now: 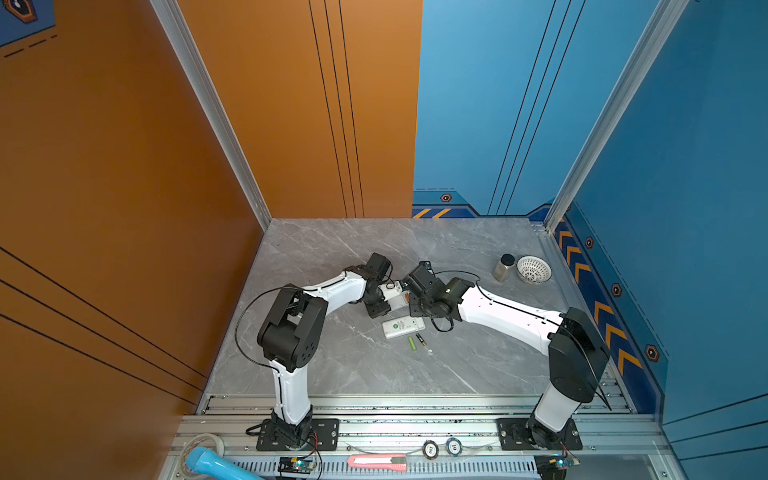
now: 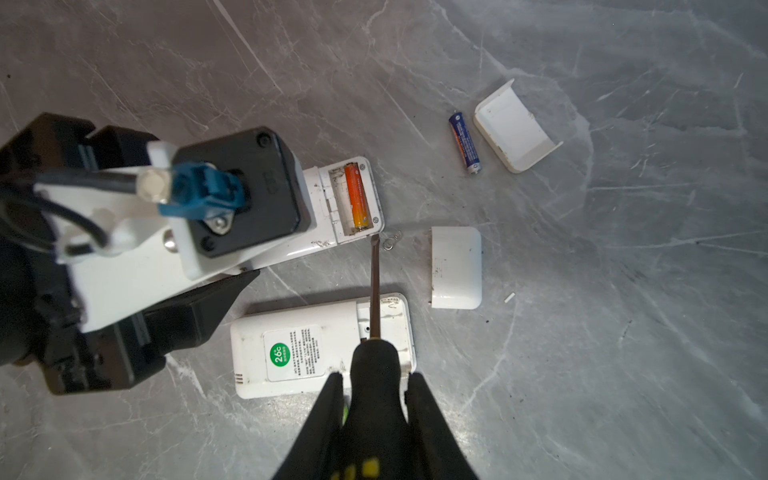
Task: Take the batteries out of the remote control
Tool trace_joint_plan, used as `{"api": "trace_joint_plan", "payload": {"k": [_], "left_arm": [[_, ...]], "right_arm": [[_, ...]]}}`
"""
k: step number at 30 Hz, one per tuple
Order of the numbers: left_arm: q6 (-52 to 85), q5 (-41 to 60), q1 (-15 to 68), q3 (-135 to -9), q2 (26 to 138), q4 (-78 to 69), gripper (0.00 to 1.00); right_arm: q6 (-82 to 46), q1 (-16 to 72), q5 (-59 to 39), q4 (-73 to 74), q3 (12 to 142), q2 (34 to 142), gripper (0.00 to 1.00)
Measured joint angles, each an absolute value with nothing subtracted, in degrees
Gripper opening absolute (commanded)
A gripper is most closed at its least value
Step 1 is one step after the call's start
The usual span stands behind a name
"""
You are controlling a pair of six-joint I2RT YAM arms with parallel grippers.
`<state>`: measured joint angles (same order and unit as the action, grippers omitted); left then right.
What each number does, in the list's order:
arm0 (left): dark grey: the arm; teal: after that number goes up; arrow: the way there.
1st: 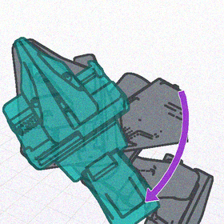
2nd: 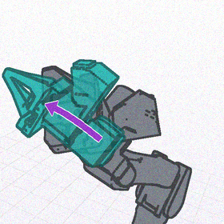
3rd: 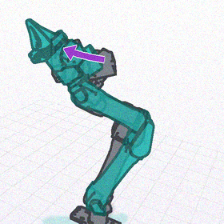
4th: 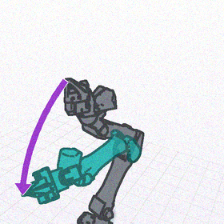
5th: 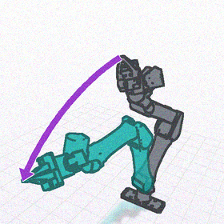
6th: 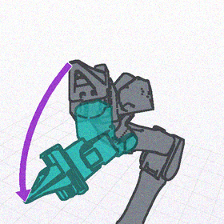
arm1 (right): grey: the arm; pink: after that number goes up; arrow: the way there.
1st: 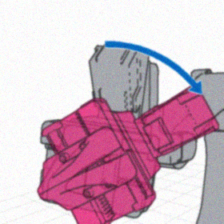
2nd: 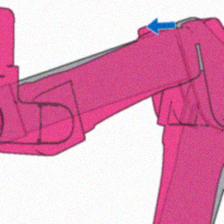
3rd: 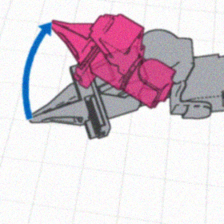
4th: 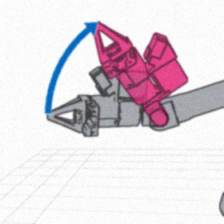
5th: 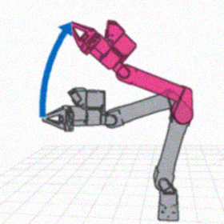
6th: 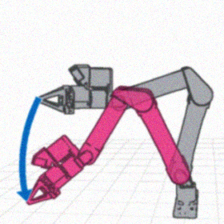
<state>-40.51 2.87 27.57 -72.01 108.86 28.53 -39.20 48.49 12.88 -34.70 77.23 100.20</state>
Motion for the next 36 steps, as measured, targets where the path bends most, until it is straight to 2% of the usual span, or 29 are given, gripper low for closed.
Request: {"api": "trace_joint_plan", "payload": {"k": [10,14,22,25,31,36], "left_arm": [[-42.33,2.57,27.46,-72.01,108.68,28.45,0.00],[-45.25,3.46,27.05,-71.48,107.92,28.53,0.00],[-50.43,6.72,26.15,-70.61,107.57,28.73,0.00],[-51.51,6.92,26.13,-70.59,107.57,28.91,0.00],[-52.10,6.90,26.13,-70.59,107.57,28.95,0.00],[-52.12,6.87,26.13,-70.59,107.57,28.93,0.00]], "right_arm": [[-35.57,48.42,12.12,-35.20,78.28,100.36,0.00],[-25.63,45.45,4.80,-36.38,78.61,97.76,0.00],[3.99,37.08,-11.09,-43.92,85.52,96.75,0.00],[12.29,35.90,-13.65,-46.00,86.17,96.84,0.00],[20.93,37.06,-15.49,-50.89,89.54,100.49,0.00],[22.26,38.33,-14.31,-51.96,89.56,102.48,0.00]]}}
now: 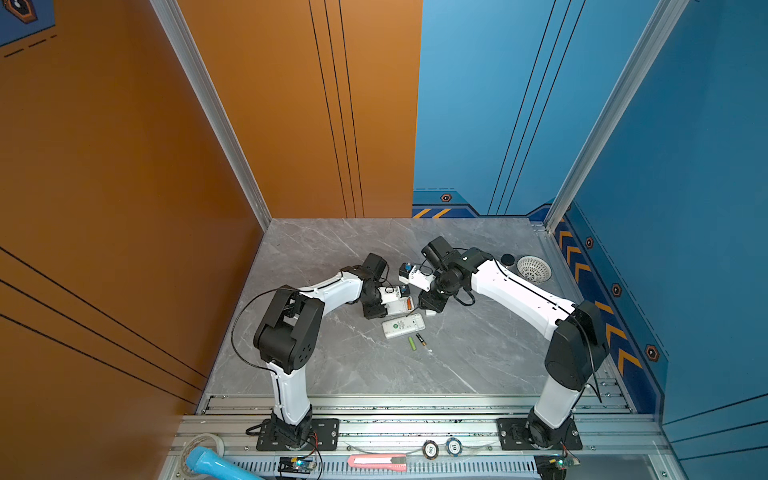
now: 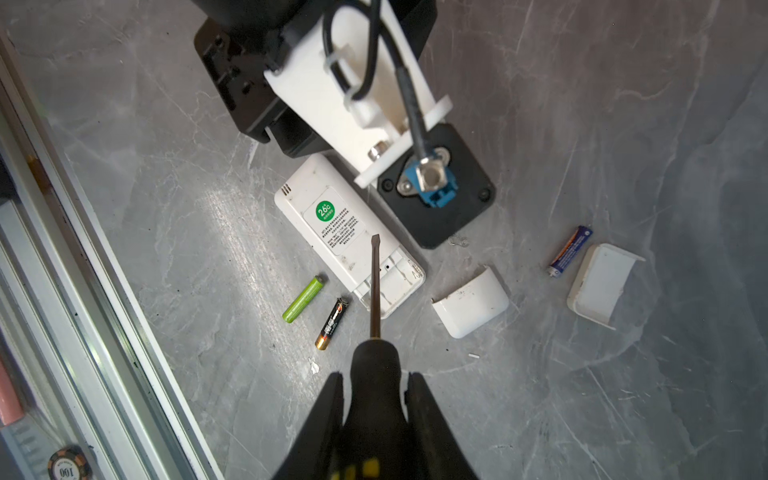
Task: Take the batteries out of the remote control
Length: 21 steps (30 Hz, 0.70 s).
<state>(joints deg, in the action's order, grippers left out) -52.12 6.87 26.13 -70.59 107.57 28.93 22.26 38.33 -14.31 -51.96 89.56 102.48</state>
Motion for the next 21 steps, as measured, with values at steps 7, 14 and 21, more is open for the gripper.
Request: {"api": "trace_joint_plan", "payload": {"k": [7,14,21], "left_arm": [[-52.12,6.87,26.13,-70.59,107.57,28.95,0.00],[-52.10,6.87,26.13,-70.61,107.57,28.95,0.00],[-52.05,6.85,26.13,-70.61,107.57,28.95,0.00]], "right_arm": [[21.43,38.87,-7.16,-50.74,89.56,102.94,0.00],[21.39,38.96,-3.22,-48.80,89.65,102.91,0.00],[21.34,39.03,-3.14,-48.80,89.69,102.91,0.00]]}}
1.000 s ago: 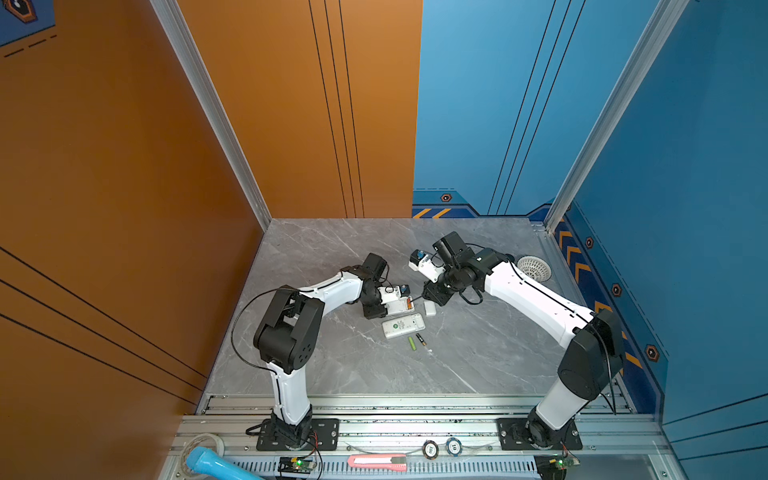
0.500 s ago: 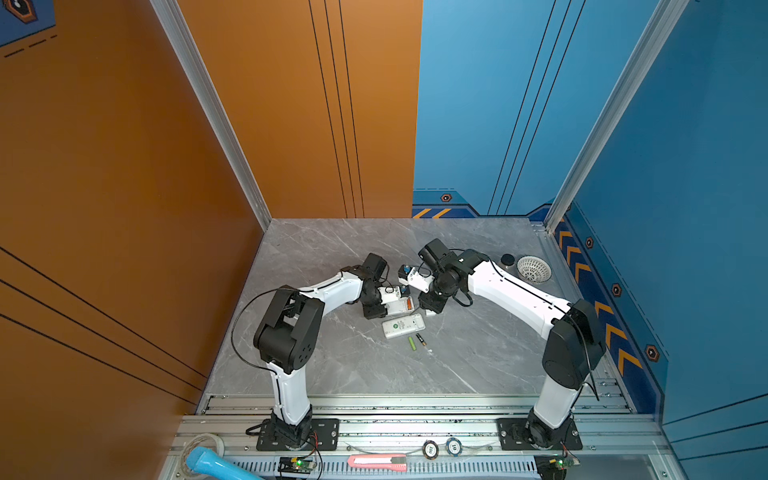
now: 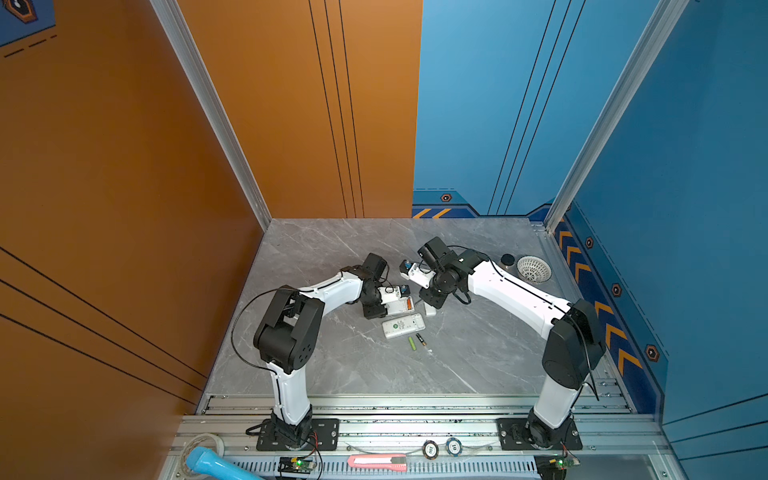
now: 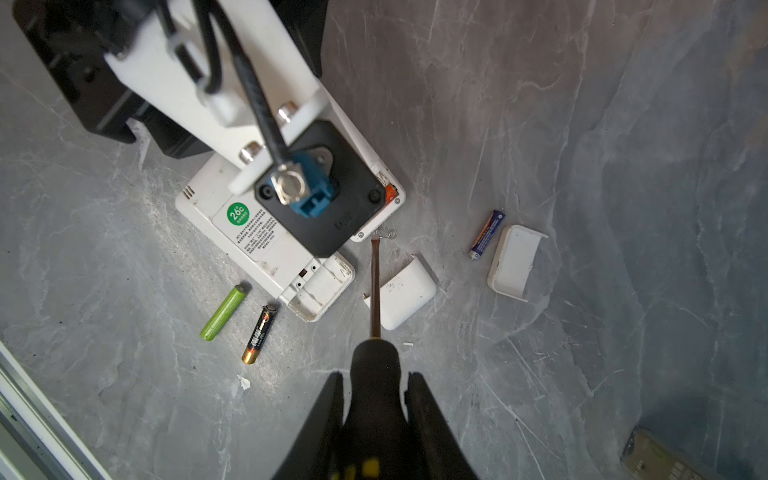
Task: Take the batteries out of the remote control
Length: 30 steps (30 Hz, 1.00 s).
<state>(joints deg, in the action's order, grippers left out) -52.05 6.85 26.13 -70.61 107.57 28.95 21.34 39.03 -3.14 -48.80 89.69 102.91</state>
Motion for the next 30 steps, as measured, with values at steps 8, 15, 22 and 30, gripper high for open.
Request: {"api": "trace_joint_plan", "payload": {"k": [8,15,22,30], "left_arm": [[-52.03,6.81,26.13,-70.61,107.57,28.93,0.00],[-51.62,6.63,26.02,-70.61,107.57,28.95,0.00],[-51.59,6.61,25.87,-70.61,107.57,28.93,0.00],[-51.44,6.61,25.87,-70.61,107.57,28.93,0.00]], "right_arm": [[20.95,39.33,-3.99,-48.80,89.69,102.91,0.00],[20.73,39.44,-4.71,-48.80,89.69,102.91,0.00],[20.73,39.53,-4.71,-48.80,89.69,102.91,0.00],[20.51,41.93,-4.93,-48.80,89.69,102.91,0.00]]}}
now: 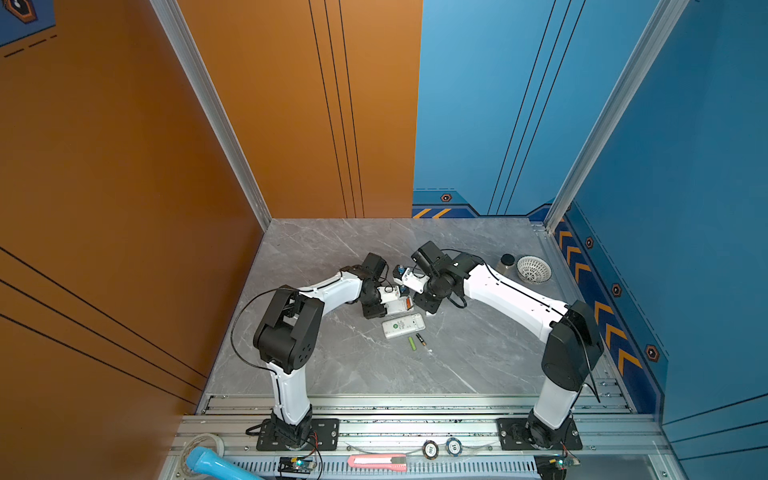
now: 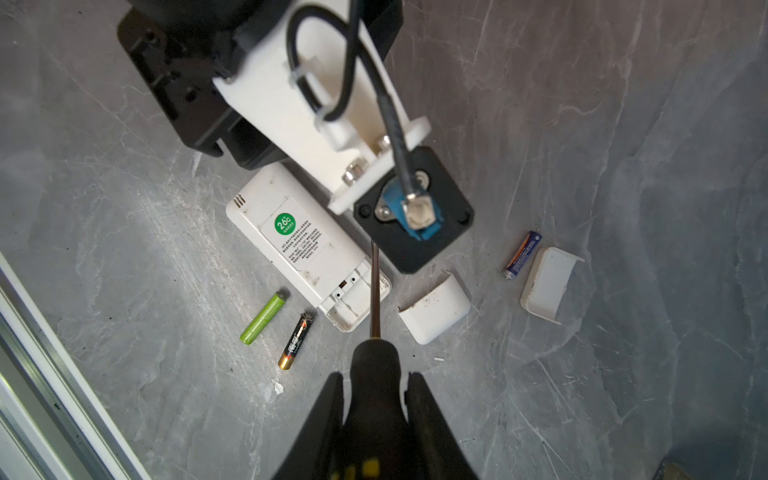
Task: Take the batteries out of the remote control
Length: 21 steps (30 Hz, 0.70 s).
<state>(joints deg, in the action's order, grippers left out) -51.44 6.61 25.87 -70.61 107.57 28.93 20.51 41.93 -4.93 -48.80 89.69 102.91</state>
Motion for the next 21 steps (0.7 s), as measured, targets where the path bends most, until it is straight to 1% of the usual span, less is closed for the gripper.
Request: {"api": "trace_joint_plan", "payload": {"k": [21], "left_arm": [[-51.42,6.46,25.87,-70.61,107.57,28.93,0.00]], "right_arm": [[18.76,40.91,-3.99,-48.82,89.69,102.91,0.00]]}}
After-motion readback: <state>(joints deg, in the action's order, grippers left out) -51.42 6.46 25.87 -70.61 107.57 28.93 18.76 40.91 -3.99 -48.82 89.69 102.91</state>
